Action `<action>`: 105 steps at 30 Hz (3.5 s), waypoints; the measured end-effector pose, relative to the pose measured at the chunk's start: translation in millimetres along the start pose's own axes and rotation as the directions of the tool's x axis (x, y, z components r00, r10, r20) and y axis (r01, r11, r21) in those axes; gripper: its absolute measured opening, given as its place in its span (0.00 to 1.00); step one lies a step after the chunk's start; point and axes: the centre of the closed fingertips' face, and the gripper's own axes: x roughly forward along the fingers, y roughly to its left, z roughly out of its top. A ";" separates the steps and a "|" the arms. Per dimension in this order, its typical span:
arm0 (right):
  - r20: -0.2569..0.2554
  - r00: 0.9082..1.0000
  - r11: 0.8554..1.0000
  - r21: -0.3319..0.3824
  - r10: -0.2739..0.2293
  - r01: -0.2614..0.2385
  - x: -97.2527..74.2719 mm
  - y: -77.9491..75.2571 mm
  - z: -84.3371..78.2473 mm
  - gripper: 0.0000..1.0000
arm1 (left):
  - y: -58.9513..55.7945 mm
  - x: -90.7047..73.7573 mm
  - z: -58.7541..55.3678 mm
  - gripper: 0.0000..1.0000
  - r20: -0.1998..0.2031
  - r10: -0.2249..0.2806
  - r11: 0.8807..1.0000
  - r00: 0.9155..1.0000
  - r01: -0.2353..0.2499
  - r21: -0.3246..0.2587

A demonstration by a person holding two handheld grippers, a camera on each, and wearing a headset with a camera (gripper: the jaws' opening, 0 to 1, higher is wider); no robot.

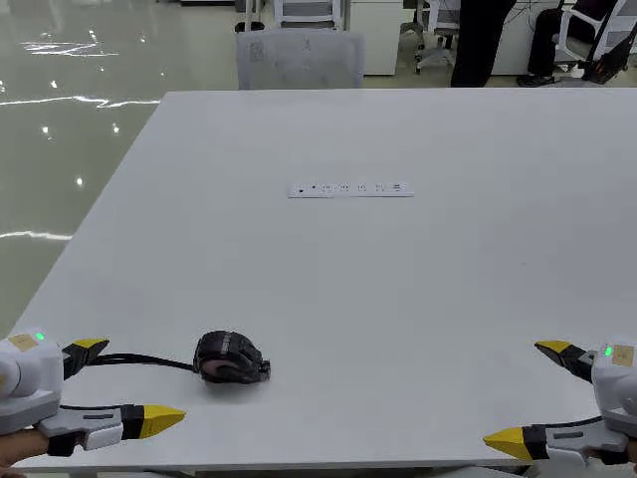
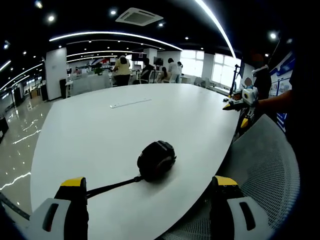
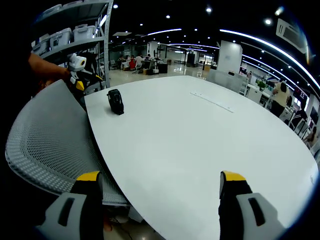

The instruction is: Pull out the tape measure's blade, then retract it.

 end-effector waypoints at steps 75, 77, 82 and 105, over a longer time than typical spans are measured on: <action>-0.067 0.951 0.927 -0.212 0.302 -0.309 128.2 68.5 84.0 0.93 | -29.6 120.2 -17.0 0.56 -0.646 -0.090 0.617 0.758 0.551 0.561; -0.070 0.948 0.924 -0.214 0.310 -0.318 131.9 73.0 86.1 0.93 | -29.9 123.9 -15.1 0.54 -0.638 -0.091 0.609 0.765 0.549 0.572; -0.080 0.937 0.908 -0.232 0.340 -0.350 136.7 82.5 90.7 0.91 | -29.1 130.5 -9.8 0.51 -0.632 -0.081 0.659 0.771 0.517 0.547; -0.141 0.907 0.873 -0.249 0.396 -0.420 198.4 114.5 103.8 0.59 | -30.4 134.2 -19.2 0.32 -0.679 -0.073 0.630 0.731 0.561 0.536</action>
